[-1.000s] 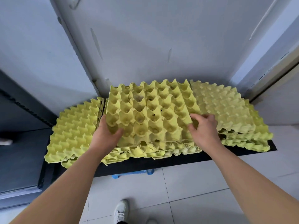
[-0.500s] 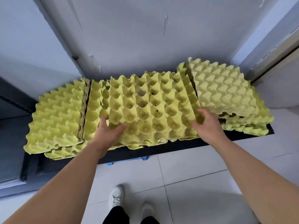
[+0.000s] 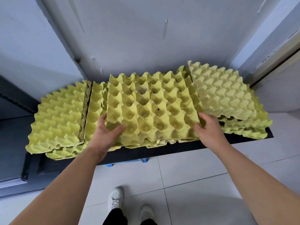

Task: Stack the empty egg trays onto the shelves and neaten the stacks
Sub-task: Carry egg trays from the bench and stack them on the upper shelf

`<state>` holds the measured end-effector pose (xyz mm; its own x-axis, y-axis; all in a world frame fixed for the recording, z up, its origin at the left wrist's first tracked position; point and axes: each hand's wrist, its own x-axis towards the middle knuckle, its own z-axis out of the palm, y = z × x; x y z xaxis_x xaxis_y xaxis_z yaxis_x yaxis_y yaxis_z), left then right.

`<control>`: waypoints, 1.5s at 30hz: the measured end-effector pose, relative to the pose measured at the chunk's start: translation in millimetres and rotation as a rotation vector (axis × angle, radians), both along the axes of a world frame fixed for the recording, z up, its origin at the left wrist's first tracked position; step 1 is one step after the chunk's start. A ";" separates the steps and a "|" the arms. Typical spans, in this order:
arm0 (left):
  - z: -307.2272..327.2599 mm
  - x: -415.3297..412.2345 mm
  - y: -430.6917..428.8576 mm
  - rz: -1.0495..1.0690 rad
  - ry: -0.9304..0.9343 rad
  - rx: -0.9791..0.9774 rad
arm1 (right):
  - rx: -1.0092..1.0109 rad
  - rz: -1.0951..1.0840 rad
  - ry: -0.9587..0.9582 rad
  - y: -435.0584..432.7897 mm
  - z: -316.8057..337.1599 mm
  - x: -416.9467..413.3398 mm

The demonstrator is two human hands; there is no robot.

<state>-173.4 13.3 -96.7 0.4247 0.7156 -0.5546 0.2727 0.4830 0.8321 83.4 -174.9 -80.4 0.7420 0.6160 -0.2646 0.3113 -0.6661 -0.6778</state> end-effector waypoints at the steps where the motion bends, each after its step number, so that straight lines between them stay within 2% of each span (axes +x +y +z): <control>1: 7.8 -2.5 1.2 -0.004 0.000 0.034 | -0.004 -0.010 -0.002 0.0 8.7 -2.8; 8: 103.4 -35.2 4.7 0.019 0.012 0.288 | 0.119 0.036 -0.068 15.4 88.5 -26.3; 13: 181.2 -76.2 2.3 0.098 -0.080 0.387 | 0.181 0.151 -0.174 30.9 165.2 -52.0; 25: 353.3 -215.1 -16.9 0.290 -0.200 0.659 | 0.505 0.298 -0.236 77.8 332.3 -170.6; 32: 421.5 -315.2 -14.3 0.391 -0.225 0.779 | 0.659 0.369 -0.277 104.2 410.0 -259.3; 35: 442.4 -366.6 -7.6 0.512 -0.213 0.791 | 0.722 0.404 -0.286 118.7 436.0 -309.8; 45: 488.1 -547.6 28.8 0.626 -0.140 0.735 | 0.761 0.508 -0.156 208.4 470.1 -486.3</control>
<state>-721.0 42.1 391.4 -0.1216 0.9817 0.1468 0.0194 -0.1455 0.9892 -402.9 33.5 389.6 0.3282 0.8439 0.4243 0.5686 0.1822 -0.8022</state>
